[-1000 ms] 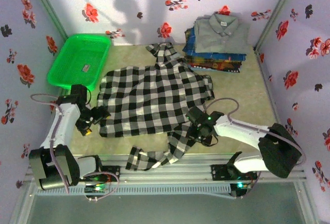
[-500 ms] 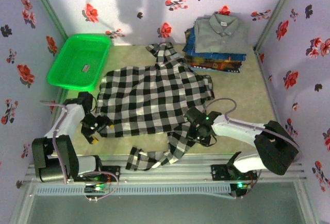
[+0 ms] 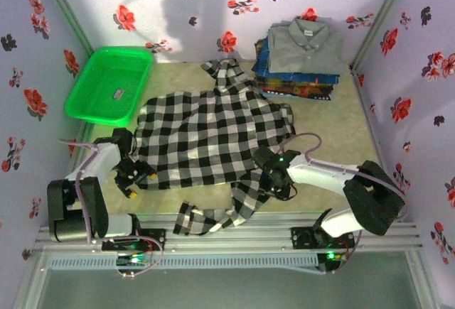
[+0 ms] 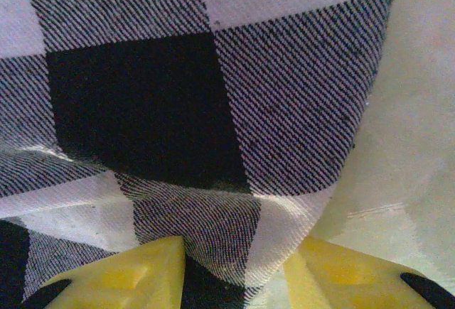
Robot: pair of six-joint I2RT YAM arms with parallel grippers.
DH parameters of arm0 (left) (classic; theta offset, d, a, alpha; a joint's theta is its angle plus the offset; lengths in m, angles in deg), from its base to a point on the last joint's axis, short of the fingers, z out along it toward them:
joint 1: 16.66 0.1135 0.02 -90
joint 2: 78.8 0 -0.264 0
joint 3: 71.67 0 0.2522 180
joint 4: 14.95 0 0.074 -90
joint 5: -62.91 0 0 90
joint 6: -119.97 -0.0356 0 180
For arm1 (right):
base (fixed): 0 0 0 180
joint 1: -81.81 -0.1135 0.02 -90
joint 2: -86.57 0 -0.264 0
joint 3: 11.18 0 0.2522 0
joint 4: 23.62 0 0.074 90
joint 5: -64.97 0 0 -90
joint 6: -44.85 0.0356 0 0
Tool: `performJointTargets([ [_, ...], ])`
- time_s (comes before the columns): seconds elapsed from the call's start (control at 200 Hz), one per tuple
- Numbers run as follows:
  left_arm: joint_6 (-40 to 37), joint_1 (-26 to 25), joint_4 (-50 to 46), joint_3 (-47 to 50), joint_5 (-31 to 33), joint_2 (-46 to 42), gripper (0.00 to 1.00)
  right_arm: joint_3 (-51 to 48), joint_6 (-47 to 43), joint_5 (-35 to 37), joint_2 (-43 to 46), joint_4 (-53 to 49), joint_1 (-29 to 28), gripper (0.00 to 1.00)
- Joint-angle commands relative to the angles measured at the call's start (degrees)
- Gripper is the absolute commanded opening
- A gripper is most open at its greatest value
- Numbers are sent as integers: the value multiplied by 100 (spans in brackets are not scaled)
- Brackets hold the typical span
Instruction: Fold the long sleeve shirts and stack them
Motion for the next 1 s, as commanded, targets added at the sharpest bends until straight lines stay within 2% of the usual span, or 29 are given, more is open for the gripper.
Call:
performJointTargets([
  [0.0,194,3,37,236,181,-117,69,34,-120,-37,-108,64,-27,42],
  [0.095,247,7,372,354,106,-40,61,55,-142,-32,-130,39,-27,40],
  [0.235,266,16,836,374,81,201,40,73,-164,-2,-117,37,-31,37],
  [0.39,217,34,1191,322,-58,400,18,32,-214,-37,-165,165,-27,27],
  [0.485,145,36,1142,341,-108,310,6,106,-305,14,-186,189,-26,14],
  [0.61,65,57,976,512,-96,0,3,275,-386,161,-80,11,-31,0],
  [0.83,66,121,658,519,-77,-610,0,697,-363,333,494,-687,76,0],
  [0.995,39,201,496,137,-180,-711,0,1180,-647,386,842,-1113,526,0],
])
